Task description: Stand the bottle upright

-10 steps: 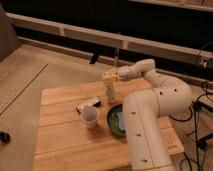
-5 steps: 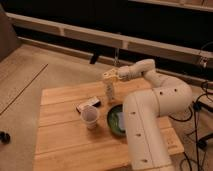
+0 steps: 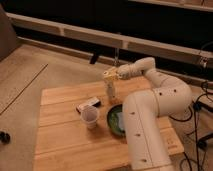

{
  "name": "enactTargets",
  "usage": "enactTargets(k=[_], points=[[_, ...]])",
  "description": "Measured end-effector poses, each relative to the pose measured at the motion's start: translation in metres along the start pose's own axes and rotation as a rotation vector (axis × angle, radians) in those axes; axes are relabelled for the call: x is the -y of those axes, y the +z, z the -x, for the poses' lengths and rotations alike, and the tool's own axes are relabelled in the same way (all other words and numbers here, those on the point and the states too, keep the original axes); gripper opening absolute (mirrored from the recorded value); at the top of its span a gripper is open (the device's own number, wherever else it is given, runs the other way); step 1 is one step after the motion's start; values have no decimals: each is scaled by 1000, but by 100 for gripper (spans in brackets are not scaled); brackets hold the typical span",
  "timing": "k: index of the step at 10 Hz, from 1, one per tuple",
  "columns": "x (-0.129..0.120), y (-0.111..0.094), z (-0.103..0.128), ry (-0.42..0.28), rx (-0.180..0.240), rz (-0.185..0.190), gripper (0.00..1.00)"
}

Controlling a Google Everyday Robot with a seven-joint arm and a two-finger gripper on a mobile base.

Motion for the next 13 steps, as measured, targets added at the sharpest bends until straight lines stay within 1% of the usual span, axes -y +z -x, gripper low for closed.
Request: enactTargets(k=[1,2,3,4,5,6,8,9,13], points=[[3,1,9,-55,-1,9,0],[6,5,19,-113,10,22,0],[8,8,26,-143,26,29,0],[9,9,31,-164,58,31,0],[10,10,33,-169,91,30,0],[11,12,29,-158,128,29,0],[13,13,20,-128,164,19,0],[14,12,14,-116,170,14,0],[13,14,1,-92,172,9,0]])
